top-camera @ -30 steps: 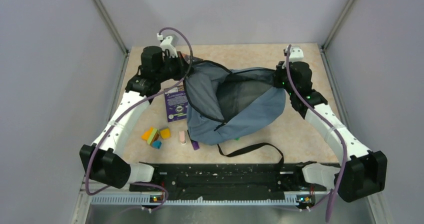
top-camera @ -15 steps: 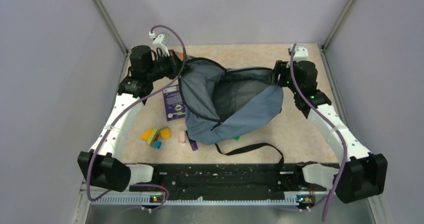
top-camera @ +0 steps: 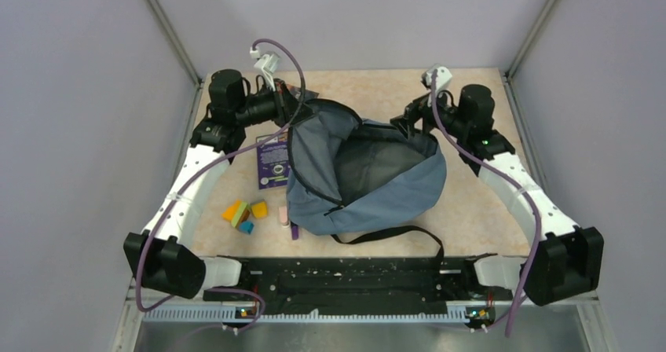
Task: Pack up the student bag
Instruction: Place the student bag at the center of the board.
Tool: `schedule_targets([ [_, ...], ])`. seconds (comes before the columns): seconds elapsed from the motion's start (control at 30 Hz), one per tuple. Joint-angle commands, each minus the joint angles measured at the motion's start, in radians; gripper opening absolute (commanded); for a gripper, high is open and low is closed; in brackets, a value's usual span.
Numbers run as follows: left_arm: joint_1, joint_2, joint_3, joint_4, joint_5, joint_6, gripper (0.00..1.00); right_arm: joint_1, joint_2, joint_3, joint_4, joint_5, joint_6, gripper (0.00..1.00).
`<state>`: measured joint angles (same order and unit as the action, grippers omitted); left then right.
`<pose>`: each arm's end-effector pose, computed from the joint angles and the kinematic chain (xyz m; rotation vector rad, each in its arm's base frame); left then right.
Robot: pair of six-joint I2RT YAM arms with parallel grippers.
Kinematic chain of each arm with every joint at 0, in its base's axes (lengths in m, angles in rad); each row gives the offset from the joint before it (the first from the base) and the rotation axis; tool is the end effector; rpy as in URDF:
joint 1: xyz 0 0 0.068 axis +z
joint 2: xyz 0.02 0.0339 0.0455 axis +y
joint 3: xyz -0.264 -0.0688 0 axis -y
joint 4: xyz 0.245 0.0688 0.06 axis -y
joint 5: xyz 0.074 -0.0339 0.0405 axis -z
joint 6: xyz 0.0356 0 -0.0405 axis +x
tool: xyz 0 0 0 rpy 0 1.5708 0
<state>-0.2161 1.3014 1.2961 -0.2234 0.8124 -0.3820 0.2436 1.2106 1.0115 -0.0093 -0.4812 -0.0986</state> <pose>0.2787 -0.0876 0.4044 0.4570 1.8192 -1.1448 0.2699 0.0841 0.3491 -0.6415 1.6666 0.5314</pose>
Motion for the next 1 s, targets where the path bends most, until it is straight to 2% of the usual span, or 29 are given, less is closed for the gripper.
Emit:
schedule_targets([
  [0.0, -0.002, 0.000, 0.053, 0.076, 0.038, 0.022, 0.00, 0.075, 0.097, 0.171, -0.114, -0.073, -0.148, 0.87],
  [0.23, -0.007, 0.007, 0.055, 0.076, 0.038, 0.022, 0.00, 0.182, 0.197, 0.198, -0.190, -0.043, -0.193, 0.86],
  [0.47, -0.010, 0.010, 0.057, 0.076, 0.056, 0.028, 0.00, 0.250, 0.291, 0.183, -0.108, 0.165, -0.220, 0.84],
  [0.5, -0.012, 0.008, 0.058, 0.074, 0.062, 0.032, 0.00, 0.250, 0.308, 0.198, -0.103, 0.193, -0.219, 0.82],
  [0.53, -0.015, 0.009, 0.063, 0.067, 0.065, 0.035, 0.00, 0.250, 0.323, 0.213, -0.108, 0.225, -0.219, 0.73],
  [0.6, -0.025, 0.015, 0.097, 0.035, 0.062, 0.054, 0.00, 0.250, 0.339, 0.238, -0.121, 0.280, -0.217, 0.42],
  [0.67, -0.045, 0.024, 0.138, -0.010, 0.042, 0.081, 0.00, 0.250, 0.324, 0.246, -0.121, 0.321, -0.202, 0.05],
  [0.7, -0.061, 0.029, 0.163, -0.034, 0.023, 0.099, 0.00, 0.250, 0.299, 0.237, -0.106, 0.348, -0.181, 0.00],
  [0.83, -0.133, 0.066, 0.280, -0.104, -0.073, 0.160, 0.00, 0.250, 0.106, 0.171, -0.035, 0.471, -0.067, 0.00],
  [0.97, -0.200, 0.140, 0.408, -0.108, -0.107, 0.157, 0.00, 0.244, -0.070, 0.128, -0.015, 0.674, 0.015, 0.00],
])
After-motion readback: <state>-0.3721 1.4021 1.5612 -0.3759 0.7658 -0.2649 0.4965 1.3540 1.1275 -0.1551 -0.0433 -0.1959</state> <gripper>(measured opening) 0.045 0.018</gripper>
